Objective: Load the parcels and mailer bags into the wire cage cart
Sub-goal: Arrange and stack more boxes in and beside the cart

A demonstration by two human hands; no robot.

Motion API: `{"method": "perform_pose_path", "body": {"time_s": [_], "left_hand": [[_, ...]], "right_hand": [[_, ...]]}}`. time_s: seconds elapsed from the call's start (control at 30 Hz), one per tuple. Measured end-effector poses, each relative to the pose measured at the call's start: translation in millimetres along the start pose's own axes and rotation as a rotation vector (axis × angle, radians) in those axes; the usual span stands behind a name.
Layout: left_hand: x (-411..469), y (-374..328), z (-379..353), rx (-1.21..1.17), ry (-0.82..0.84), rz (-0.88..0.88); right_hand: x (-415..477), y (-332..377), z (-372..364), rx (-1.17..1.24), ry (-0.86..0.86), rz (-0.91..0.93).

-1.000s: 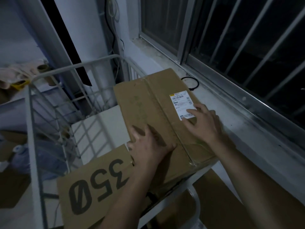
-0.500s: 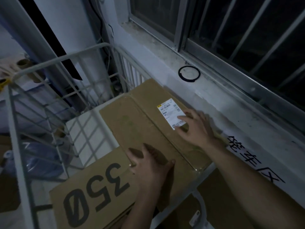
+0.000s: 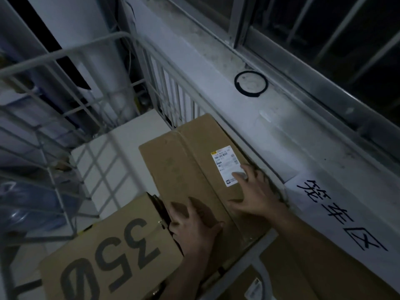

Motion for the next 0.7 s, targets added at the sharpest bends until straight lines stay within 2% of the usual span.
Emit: {"method": "perform_pose_path", "body": {"time_s": [0.13, 0.37, 0.53, 0.7], "left_hand": [[19.5, 4.8, -10.7, 0.037, 0.049, 0.052], [45.5, 2.0, -52.0, -0.025, 0.141, 0.074], [64.1, 14.5, -70.1, -0.006, 0.253, 0.047], [67.3, 20.8, -70.3, 0.069, 0.299, 0.018]], "right_hand": [[20.9, -3.2, -16.1, 0.043, 0.098, 0.015], [59.9, -27.7, -30.1, -0.039, 0.219, 0.047], [70.5, -40.1, -55.6, 0.006, 0.347, 0.039], [64.8, -43.2, -71.3, -0.041, 0.469, 0.003]]}}
Point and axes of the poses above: each hand's wrist, its own x-axis towards the middle knuckle, its own z-axis out of the back of the hand, y = z × x, the point moved 2 cm from there along x, towards the middle knuckle, and after that the axes turned 7 degrees about y, right-handed, at the moved point
